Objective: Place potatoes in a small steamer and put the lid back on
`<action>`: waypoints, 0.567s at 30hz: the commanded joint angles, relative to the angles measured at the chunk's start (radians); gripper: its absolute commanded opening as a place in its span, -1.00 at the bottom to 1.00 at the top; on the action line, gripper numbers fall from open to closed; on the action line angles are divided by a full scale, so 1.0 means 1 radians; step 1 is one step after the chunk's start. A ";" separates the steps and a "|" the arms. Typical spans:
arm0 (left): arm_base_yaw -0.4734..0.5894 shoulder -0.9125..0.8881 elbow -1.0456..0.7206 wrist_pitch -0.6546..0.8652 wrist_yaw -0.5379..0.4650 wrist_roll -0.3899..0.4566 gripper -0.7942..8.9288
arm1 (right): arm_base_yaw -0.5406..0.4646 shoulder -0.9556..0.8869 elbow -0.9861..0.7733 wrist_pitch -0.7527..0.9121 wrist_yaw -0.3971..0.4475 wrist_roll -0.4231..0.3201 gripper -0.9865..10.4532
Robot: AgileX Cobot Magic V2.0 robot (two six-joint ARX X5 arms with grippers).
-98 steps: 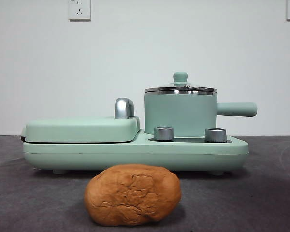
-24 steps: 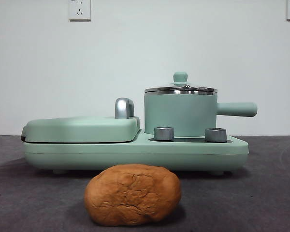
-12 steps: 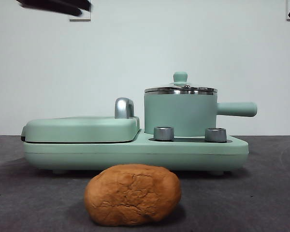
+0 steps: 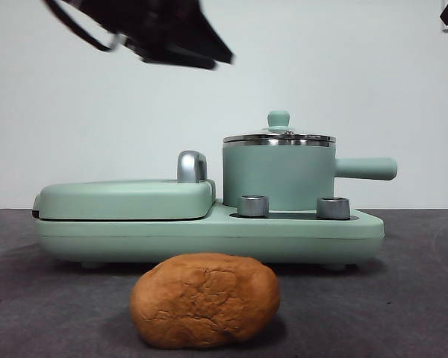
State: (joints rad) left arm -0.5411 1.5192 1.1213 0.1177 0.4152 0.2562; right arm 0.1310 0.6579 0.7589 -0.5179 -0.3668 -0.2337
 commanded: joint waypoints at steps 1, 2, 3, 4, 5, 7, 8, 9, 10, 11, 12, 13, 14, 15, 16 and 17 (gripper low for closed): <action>-0.024 0.108 0.117 0.007 -0.004 -0.035 -0.39 | 0.004 0.005 0.019 0.009 -0.003 0.013 -0.42; -0.031 0.142 0.153 0.006 -0.004 -0.048 -0.39 | 0.004 0.005 0.019 0.009 -0.003 0.013 -0.42; -0.035 0.169 0.183 0.006 -0.004 -0.061 -0.39 | 0.004 0.005 0.019 0.010 -0.003 0.013 -0.42; -0.040 0.200 0.217 0.006 -0.004 -0.074 -0.39 | 0.004 0.005 0.019 0.010 -0.003 0.013 -0.42; -0.044 0.224 0.247 0.006 -0.004 -0.087 -0.39 | 0.004 0.005 0.019 0.010 -0.003 0.013 -0.42; -0.050 0.268 0.298 0.006 -0.005 -0.093 -0.39 | 0.004 0.005 0.019 0.009 -0.003 0.013 -0.42; -0.052 0.286 0.322 0.005 -0.005 -0.093 -0.39 | 0.004 0.005 0.019 0.009 -0.003 0.013 -0.42; -0.054 0.302 0.341 0.003 -0.005 -0.093 -0.39 | 0.004 0.005 0.019 0.010 -0.003 0.013 -0.42; -0.056 0.323 0.366 0.002 -0.008 -0.094 -0.39 | 0.004 0.005 0.019 0.010 -0.003 0.013 -0.42; -0.058 0.336 0.381 0.001 -0.012 -0.094 -0.39 | 0.004 0.005 0.019 0.010 -0.003 0.013 -0.42; -0.061 0.350 0.396 0.000 -0.021 -0.094 -0.39 | 0.004 0.005 0.019 0.010 -0.003 0.013 -0.42; -0.063 0.364 0.412 -0.003 -0.031 -0.094 -0.39 | 0.004 0.005 0.019 0.010 -0.003 0.013 -0.42; -0.063 0.375 0.424 -0.005 -0.038 -0.093 -0.39 | 0.004 0.005 0.019 0.010 -0.003 0.013 -0.42; -0.063 0.385 0.432 -0.005 -0.043 -0.093 -0.39 | 0.004 0.005 0.019 0.010 -0.003 0.013 -0.42; -0.064 0.394 0.439 -0.005 -0.045 -0.093 -0.39 | 0.004 0.005 0.019 0.010 -0.003 0.013 -0.42; -0.064 0.403 0.443 -0.005 -0.045 -0.093 -0.39 | 0.004 0.005 0.019 0.010 -0.002 0.013 -0.42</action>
State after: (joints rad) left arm -0.5961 1.8931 1.5394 0.1081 0.3714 0.1677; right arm 0.1310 0.6579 0.7586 -0.5179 -0.3664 -0.2306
